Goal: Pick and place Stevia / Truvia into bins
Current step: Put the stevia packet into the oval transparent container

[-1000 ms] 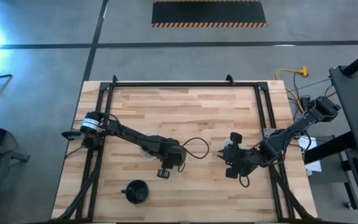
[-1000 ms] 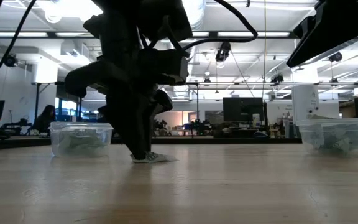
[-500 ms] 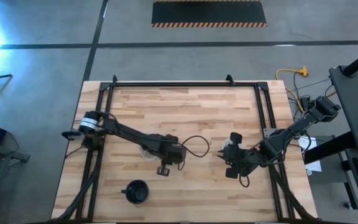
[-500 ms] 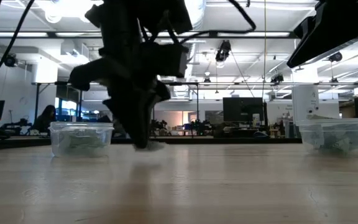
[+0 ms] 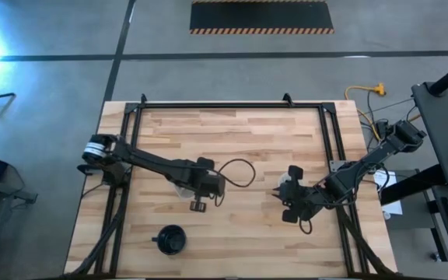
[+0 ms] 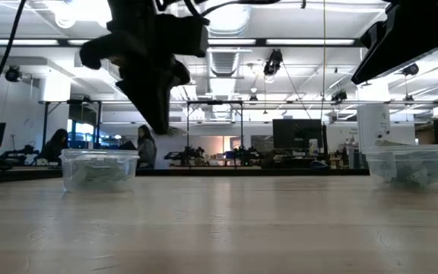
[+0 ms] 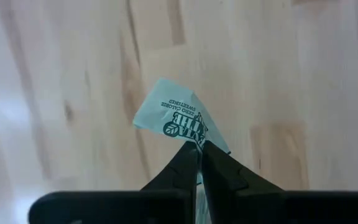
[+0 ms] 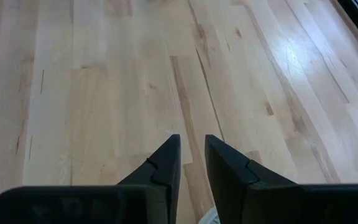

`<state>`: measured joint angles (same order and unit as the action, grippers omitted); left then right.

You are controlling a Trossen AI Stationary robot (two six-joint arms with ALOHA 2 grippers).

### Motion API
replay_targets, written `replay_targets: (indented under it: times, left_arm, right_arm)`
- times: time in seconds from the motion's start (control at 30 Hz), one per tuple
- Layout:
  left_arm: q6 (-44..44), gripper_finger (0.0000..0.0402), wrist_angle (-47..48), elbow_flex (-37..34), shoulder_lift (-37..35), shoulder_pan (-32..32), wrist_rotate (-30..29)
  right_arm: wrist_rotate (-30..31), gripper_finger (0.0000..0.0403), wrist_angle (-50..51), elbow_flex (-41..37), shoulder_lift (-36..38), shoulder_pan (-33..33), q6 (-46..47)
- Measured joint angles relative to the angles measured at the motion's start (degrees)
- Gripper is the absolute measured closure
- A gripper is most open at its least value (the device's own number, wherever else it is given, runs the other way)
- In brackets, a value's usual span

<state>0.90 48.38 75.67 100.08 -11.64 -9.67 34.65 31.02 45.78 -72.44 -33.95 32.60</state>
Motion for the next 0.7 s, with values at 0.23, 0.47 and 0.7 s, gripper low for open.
replay_targets:
  times: [0.23, 0.47, 0.7]
  left_arm:
    - [3.7, 0.0401, 6.7, -1.2, -3.8, 0.0, -3.0]
    - [7.8, 0.0401, 8.4, -7.4, -8.4, 0.0, -3.0]
    - [12.1, 0.0402, 5.0, -14.4, -12.7, 0.0, -2.3]
  right_arm:
    - [0.0, 0.0334, -0.1, -0.1, 0.0, 0.0, 0.2]
    - [0.0, 0.0331, 0.0, -0.1, 0.0, 0.0, 0.6]
    - [-0.1, 0.0339, -0.1, -0.2, 0.0, 0.0, 0.8]
